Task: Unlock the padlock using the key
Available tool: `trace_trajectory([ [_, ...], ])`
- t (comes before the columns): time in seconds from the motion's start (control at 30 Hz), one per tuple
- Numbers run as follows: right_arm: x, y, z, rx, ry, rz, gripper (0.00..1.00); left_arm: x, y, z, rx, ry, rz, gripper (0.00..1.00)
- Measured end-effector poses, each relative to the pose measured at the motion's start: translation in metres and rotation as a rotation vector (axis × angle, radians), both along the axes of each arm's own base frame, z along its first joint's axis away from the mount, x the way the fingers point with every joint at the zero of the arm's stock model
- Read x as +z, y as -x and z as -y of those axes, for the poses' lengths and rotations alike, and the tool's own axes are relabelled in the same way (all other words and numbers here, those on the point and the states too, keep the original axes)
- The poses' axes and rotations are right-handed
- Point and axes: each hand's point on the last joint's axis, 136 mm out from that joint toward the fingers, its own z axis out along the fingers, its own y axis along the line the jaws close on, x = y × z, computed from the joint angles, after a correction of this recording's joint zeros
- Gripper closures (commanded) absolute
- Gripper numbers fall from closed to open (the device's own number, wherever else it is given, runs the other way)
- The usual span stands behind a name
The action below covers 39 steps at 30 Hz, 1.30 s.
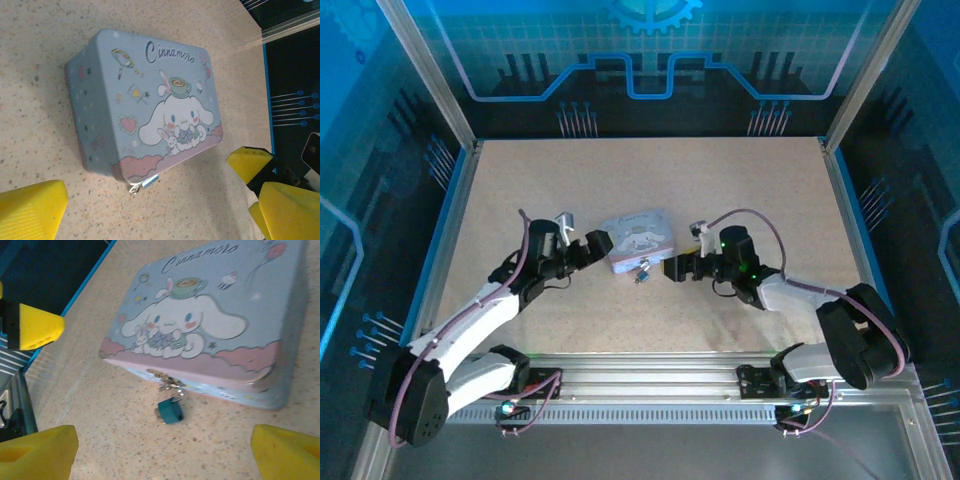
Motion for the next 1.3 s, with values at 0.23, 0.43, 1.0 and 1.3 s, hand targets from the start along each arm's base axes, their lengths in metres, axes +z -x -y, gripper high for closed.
trace_trajectory([
  [0.23,-0.02,0.009,-0.026,0.067,-0.01,-0.008,0.19,-0.012,0.008,-0.003,0.031,0.033,-0.041,0.01],
  [0.43,-0.043,0.007,-0.038,0.07,-0.017,-0.037,0.24,-0.019,0.014,-0.004,0.046,0.058,-0.067,0.01],
  [1.0,-0.064,-0.011,-0.056,0.054,-0.075,-0.048,0.37,-0.008,0.022,-0.007,0.064,0.095,-0.049,0.01],
  [1.3,-0.066,-0.014,-0.063,0.067,-0.107,-0.053,0.47,-0.011,0.025,-0.008,0.069,0.091,-0.069,0.01],
])
